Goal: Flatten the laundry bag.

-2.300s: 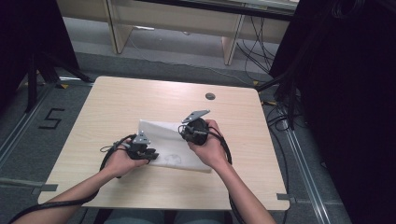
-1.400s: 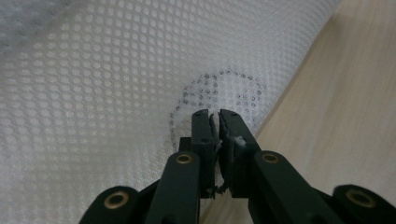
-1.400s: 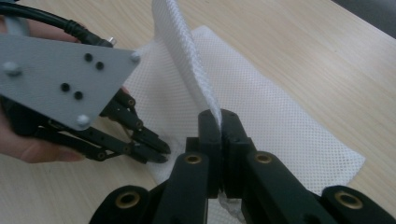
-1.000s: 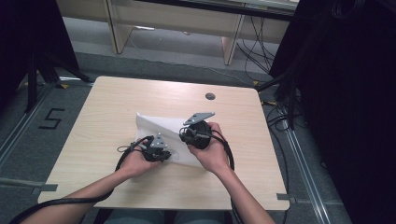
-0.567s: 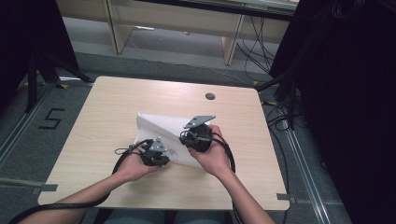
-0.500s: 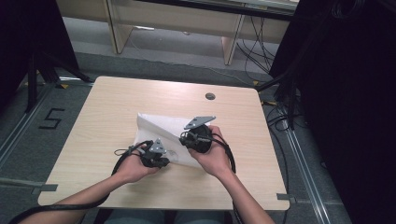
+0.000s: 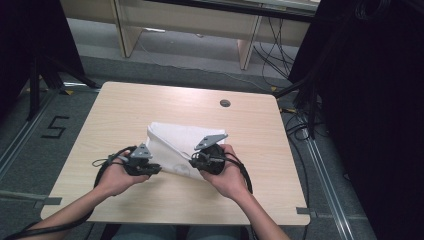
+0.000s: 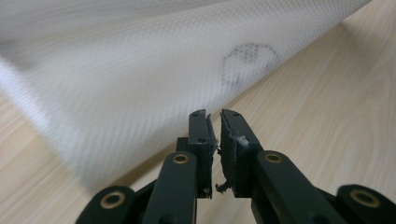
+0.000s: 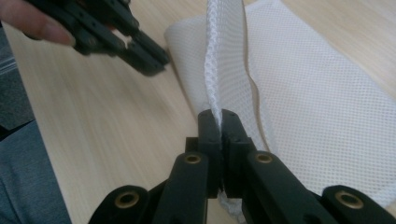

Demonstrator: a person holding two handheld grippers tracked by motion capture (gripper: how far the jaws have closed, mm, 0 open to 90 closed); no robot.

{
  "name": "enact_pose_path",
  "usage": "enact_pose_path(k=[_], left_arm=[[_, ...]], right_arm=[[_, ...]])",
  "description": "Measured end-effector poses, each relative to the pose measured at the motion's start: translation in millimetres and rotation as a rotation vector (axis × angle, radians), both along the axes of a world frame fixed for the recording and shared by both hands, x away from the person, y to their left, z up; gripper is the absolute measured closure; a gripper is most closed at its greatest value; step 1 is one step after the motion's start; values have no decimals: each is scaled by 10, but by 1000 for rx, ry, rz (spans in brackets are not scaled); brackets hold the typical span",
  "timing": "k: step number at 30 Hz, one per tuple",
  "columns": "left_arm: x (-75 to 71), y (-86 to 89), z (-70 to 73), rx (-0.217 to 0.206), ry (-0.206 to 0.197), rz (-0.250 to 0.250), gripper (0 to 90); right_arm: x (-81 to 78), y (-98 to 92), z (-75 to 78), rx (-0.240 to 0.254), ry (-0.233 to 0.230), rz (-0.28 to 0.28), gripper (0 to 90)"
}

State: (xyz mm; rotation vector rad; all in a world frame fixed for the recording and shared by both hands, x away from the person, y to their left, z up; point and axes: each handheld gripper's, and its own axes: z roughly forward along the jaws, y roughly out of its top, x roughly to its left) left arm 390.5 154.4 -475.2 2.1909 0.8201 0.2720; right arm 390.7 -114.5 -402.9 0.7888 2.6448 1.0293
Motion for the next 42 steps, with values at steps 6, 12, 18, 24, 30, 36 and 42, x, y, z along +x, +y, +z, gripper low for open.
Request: enact_pose_path(k=[6,12,18,24,30,36,42], left_arm=[[-142,413,52,-21,-17,75,790],[-127,604,57,-35,-17,142,781],[-61,746,76,-58,-19,206,778],[-16,793,45,-53,-5,229,768],[5,815,40,-60,-16,254,758],[17,811,24,-76,-16,255,754],[15,801,2,-68,-27,255,728]], right_arm=[[-123,10,-51,13,53,5,895],[-228,-28,-127,28,103,21,895],[-293,-52,-178,17,112,55,896],[-375,-91,-238,0,141,86,896],[-431,-98,-303,-6,172,107,896],[-472,-131,-382,-11,193,115,896],[-481,-130,-437,-13,196,116,896]])
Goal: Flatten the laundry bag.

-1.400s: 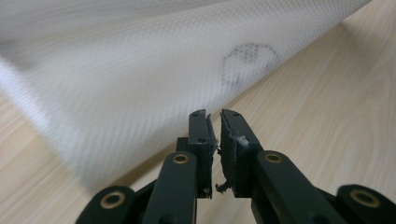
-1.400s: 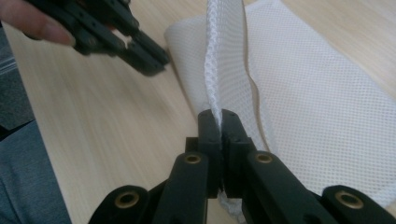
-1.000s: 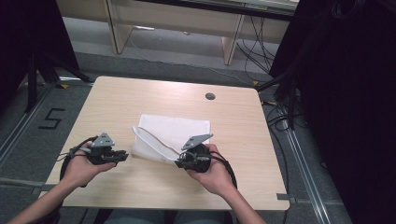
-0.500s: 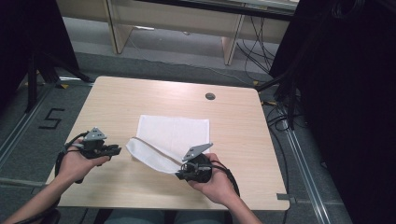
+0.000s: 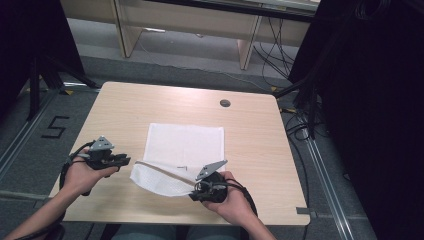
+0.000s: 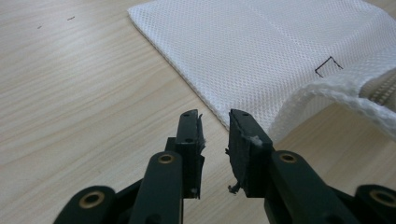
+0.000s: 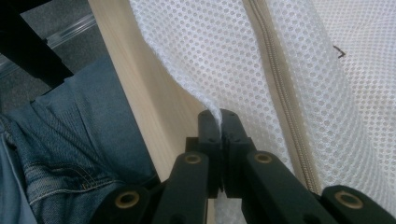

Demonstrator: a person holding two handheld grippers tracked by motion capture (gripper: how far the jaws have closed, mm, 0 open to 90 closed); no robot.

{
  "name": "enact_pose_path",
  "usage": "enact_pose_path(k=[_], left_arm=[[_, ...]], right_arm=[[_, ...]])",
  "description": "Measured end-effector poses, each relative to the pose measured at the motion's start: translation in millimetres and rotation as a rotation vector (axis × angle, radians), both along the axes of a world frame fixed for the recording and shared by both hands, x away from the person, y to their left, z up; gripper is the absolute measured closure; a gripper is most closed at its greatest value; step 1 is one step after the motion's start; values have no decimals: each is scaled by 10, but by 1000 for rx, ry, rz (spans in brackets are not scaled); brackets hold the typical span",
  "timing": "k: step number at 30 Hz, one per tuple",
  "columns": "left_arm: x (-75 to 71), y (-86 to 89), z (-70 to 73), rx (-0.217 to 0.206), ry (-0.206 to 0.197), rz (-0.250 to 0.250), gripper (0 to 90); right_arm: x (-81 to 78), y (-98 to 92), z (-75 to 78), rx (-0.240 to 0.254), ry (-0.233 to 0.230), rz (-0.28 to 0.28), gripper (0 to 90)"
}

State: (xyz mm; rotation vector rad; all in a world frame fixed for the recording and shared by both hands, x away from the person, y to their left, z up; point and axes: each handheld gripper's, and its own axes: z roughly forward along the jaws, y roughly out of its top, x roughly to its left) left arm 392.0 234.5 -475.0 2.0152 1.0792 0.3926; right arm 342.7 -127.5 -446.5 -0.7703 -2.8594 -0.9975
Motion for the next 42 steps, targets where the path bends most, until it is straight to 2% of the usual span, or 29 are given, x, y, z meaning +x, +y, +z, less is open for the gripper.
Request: enact_pose_path(k=[6,8,14,17,18,19,21,22,23,26,30,32,33,35,36,37,38,39,40,41,42], left_arm=[[5,-14,-35,11,-6,-4,694],[10,-19,-44,15,-19,-1,677],[26,-18,-51,19,-25,3,649],[29,-22,-54,18,-37,1,639],[26,-27,-50,20,-41,6,635],[26,-28,-43,23,-50,3,632],[7,-40,2,11,-119,25,629],[7,-40,2,11,-119,25,627],[-8,-72,27,-13,-155,29,624],[-25,-124,29,-27,-167,2,608],[-47,-205,19,-27,-157,-34,602],[-76,-306,16,-36,-143,-86,598],[-76,-306,16,-36,-143,-86,598],[-108,-387,12,-32,-130,-127,598],[-138,-454,0,-46,-118,-149,604],[-138,-454,0,-46,-118,-149,611],[-153,-472,11,-26,-111,-175,619],[-165,-494,10,-26,-94,-196,619],[-177,-505,-2,-17,-74,-215,625],[-191,-533,-23,-38,-46,-224,637],[-198,-527,-31,-10,-32,-247,656]], right_arm=[[10,8,-36,-13,14,1,896],[15,13,-65,-20,15,9,895],[-15,48,-146,-55,59,4,894],[-12,57,-168,-61,51,5,894],[-18,71,-182,-61,64,6,894],[-15,75,-190,-64,58,7,894],[-14,107,-213,-70,68,14,893],[-14,107,-213,-70,68,14,893],[-5,121,-219,-70,67,15,893],[31,150,-241,-69,55,3,892],[54,188,-273,-67,57,-5,886],[74,220,-301,-70,57,-9,849],[74,220,-301,-70,57,-9,849],[75,214,-289,-79,41,-20,801],[69,187,-250,-63,33,-17,755],[59,167,-216,-49,30,-20,725],[55,135,-178,-32,12,-20,701],[55,135,-178,-32,12,-20,701],[48,99,-143,-8,6,-24,689],[38,51,-102,4,10,-43,678],[39,2,-74,6,-8,-61,678]])
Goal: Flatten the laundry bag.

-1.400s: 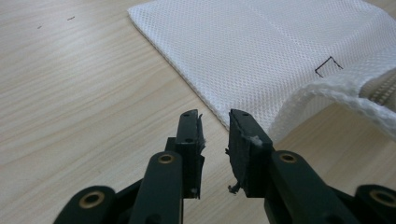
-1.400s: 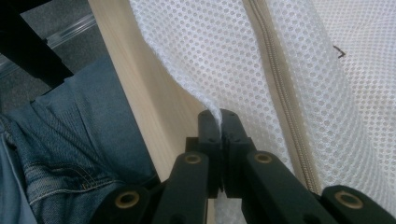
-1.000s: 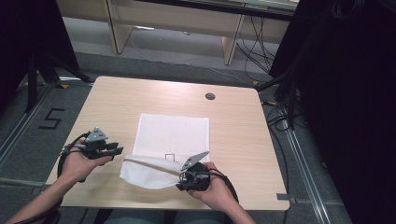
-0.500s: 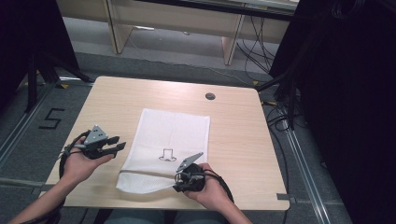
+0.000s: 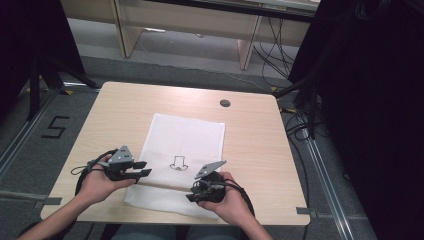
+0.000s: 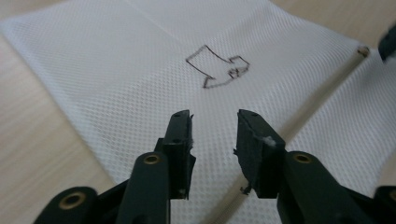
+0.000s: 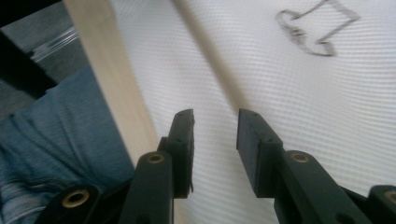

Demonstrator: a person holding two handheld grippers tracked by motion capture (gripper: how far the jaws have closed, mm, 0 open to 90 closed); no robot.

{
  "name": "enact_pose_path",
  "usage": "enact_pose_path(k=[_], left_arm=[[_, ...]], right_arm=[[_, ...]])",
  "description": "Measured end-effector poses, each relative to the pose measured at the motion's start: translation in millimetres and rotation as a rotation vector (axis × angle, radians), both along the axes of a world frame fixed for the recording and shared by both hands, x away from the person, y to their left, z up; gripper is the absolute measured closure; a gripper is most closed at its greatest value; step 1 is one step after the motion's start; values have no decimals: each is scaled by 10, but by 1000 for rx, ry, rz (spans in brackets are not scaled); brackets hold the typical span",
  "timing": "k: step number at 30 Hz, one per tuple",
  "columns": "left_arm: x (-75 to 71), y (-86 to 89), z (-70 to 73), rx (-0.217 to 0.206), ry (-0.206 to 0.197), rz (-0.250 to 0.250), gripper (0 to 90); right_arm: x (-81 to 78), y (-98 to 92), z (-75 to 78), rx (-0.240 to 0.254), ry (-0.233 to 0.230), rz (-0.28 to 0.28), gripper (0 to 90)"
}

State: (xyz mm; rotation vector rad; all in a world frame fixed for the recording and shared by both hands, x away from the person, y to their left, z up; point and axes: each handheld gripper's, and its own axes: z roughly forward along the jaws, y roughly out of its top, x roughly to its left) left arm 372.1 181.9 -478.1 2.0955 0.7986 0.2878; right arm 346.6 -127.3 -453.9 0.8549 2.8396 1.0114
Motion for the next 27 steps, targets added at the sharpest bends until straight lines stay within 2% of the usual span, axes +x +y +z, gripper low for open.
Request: enact_pose_path(k=[1,2,3,4,5,6,7,8,9,10,11,13,14,15,19,22,25,27], left_arm=[[6,0,-31,31,32,-42,669],[6,0,-31,31,32,-42,681],[3,-3,-50,39,53,-43,681],[-4,-19,-78,22,82,-31,694],[1,-15,-83,31,84,-35,703],[21,6,-81,66,80,-55,708],[28,13,-93,75,91,-62,725],[28,13,-93,75,91,-62,733],[34,12,-103,74,99,-60,737],[34,9,-121,68,119,-50,737],[57,18,-145,95,120,-65,747],[64,16,-160,98,127,-59,750],[68,13,-174,98,146,-49,750],[85,19,-186,120,143,-50,753],[95,-6,-230,127,164,-43,757],[100,-17,-235,147,171,-63,760],[93,-32,-246,141,177,-58,764],[92,-26,-239,163,183,-74,767]], right_arm=[[8,-125,40,-1,-25,-68,729],[8,-125,40,-1,-25,-68,729],[37,-175,49,-25,-43,-57,757],[49,-227,38,-58,-55,-105,803],[79,-307,12,-117,-62,-140,841],[96,-346,7,-139,-41,-152,869],[129,-408,-44,-165,-16,-170,900],[129,-408,-44,-165,-16,-170,900],[152,-430,-95,-208,-13,-185,900],[152,-430,-95,-208,-13,-185,900],[188,-440,-139,-222,-7,-174,900],[211,-424,-181,-231,10,-177,900],[211,-424,-181,-231,10,-177,900],[225,-421,-197,-237,14,-169,900],[256,-394,-256,-248,25,-168,900],[288,-394,-279,-271,5,-173,900],[305,-403,-290,-267,11,-179,900],[301,-400,-290,-265,19,-186,900]])
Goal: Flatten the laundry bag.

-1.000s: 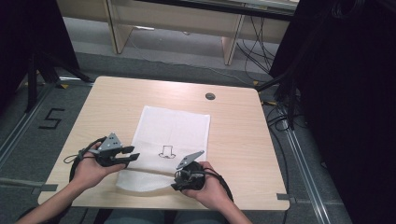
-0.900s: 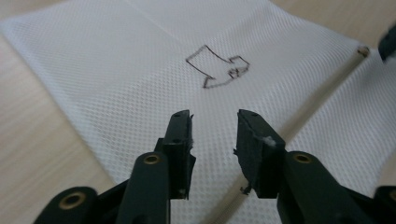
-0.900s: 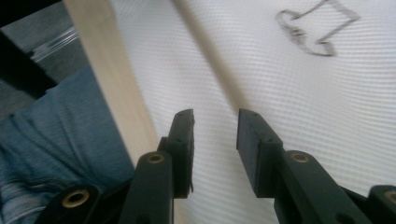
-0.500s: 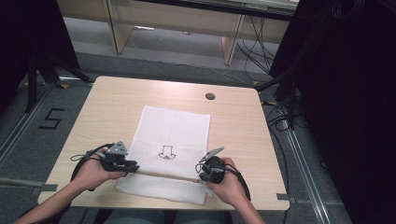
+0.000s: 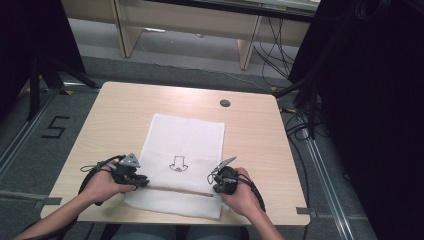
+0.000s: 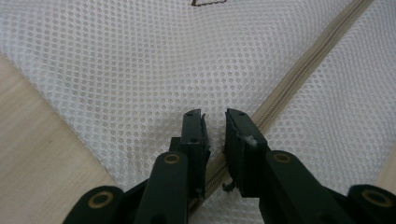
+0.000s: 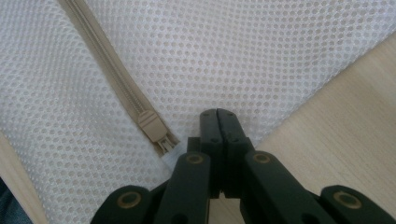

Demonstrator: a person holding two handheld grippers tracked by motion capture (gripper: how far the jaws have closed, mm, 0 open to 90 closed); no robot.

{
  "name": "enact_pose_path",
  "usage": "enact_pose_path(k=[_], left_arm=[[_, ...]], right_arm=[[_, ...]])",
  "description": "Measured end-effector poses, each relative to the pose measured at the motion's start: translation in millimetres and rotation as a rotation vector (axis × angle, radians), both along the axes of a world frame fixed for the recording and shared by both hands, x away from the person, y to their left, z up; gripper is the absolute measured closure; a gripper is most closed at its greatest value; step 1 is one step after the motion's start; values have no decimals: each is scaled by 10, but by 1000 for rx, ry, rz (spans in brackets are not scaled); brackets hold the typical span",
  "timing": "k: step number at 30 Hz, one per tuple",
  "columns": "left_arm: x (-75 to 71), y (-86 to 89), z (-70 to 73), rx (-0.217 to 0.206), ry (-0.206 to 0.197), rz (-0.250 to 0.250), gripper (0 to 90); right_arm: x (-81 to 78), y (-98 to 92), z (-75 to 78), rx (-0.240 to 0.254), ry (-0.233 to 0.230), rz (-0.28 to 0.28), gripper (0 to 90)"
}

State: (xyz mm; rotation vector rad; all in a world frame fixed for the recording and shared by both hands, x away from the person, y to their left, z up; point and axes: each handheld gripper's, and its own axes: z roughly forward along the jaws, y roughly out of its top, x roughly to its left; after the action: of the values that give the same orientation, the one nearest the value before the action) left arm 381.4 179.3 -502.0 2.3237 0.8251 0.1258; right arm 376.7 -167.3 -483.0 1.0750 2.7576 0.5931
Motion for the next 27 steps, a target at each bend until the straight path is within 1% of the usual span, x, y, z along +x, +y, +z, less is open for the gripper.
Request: enact_pose_path(k=[1,2,3,4,5,6,7,8,9,14,15,16,17,18,19,20,21,23,24,25,26,27], left_arm=[[-8,-11,-12,-9,10,15,768],[-12,-7,3,0,15,-9,768],[4,20,22,45,13,-48,768],[-18,5,16,31,21,-34,768],[-19,5,19,38,11,-49,768],[-34,-3,19,39,14,-45,768],[-38,-9,21,43,9,-52,768],[-39,-16,14,39,12,-50,768],[-37,-20,21,46,2,-56,769],[-37,-19,19,42,1,-52,764],[-37,-18,21,43,-3,-57,764],[-36,-12,32,56,-14,-67,757],[-62,-43,19,0,-19,-24,745],[-58,-39,32,-18,-30,-24,735],[-58,-33,46,-36,-37,-8,725],[-59,-32,69,-61,-61,-16,700],[-57,-28,83,-70,-77,-22,700],[-62,-44,97,-107,-124,-11,663],[-62,-59,99,-124,-156,-24,629],[-57,-69,90,-133,-182,-46,546],[-53,-81,87,-117,-214,-67,546],[-40,-92,87,-87,-241,-90,493]], right_arm=[[8,-5,0,-3,-7,7,900],[15,-8,-1,-5,-11,5,900],[15,-8,-1,-5,-11,5,900],[22,-12,-3,0,-9,0,900],[29,-15,-3,-3,-14,0,900],[33,-19,-3,-2,-15,-2,900],[33,-19,-5,0,-14,-9,900],[33,-19,-5,0,-14,-9,900],[46,-26,-5,-4,-21,-2,900],[48,-30,-4,0,-16,-5,900],[48,-30,-4,0,-16,-5,900],[47,-33,-3,5,-15,-9,888],[34,-41,11,18,-1,-32,867],[49,-66,19,34,-25,-15,859],[25,-74,49,50,-20,-46,852],[25,-120,96,68,-69,-52,835],[25,-120,96,68,-69,-52,835],[16,-167,132,92,-94,-64,809],[3,-199,153,102,-101,-79,787],[-7,-243,162,128,-102,-101,745],[-7,-243,162,128,-102,-101,745],[-20,-268,164,138,-90,-118,730]])
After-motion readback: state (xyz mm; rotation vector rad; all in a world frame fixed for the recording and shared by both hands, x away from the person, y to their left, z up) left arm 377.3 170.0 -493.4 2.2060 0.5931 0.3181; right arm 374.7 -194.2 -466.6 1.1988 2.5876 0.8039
